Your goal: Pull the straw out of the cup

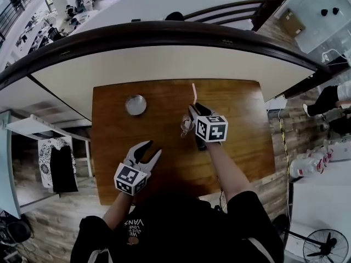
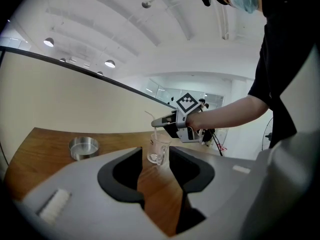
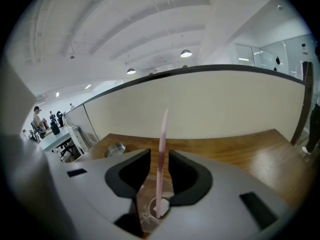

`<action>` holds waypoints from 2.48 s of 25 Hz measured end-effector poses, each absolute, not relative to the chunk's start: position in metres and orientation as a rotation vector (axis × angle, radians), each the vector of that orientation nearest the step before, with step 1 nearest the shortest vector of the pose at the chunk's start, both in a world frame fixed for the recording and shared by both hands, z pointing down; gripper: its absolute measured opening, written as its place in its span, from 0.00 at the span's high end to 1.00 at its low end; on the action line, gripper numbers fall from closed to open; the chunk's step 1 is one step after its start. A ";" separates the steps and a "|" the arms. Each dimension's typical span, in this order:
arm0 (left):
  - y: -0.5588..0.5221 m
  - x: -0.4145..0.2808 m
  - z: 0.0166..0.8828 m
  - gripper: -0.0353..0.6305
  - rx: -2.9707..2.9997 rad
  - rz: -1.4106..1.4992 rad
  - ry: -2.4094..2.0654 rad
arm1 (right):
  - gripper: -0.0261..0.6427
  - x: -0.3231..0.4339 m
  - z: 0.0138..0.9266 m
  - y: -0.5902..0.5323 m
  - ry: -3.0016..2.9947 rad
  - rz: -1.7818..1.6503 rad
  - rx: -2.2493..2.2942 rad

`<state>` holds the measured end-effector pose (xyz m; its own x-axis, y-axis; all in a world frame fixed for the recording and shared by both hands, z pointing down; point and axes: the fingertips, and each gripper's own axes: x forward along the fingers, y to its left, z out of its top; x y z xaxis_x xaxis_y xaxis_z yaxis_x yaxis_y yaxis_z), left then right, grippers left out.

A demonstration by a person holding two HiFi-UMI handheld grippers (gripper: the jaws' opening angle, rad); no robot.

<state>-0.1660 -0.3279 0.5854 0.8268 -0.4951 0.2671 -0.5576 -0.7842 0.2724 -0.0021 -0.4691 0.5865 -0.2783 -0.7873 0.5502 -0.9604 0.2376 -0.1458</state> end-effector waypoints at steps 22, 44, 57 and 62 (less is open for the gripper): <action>-0.311 -0.152 0.576 0.72 2.625 0.248 -0.909 | 0.91 0.007 0.569 -0.445 -2.208 0.647 1.585; -0.254 -0.101 0.555 0.72 2.619 0.235 -1.122 | 0.92 0.052 0.477 -0.363 -2.507 0.538 1.602; -0.216 -0.063 0.541 0.88 2.632 0.236 -1.209 | 0.92 0.100 0.489 -0.297 -2.511 0.602 1.591; -0.199 -0.054 0.538 0.91 2.627 0.237 -1.241 | 0.92 0.111 0.492 -0.272 -2.522 0.618 1.584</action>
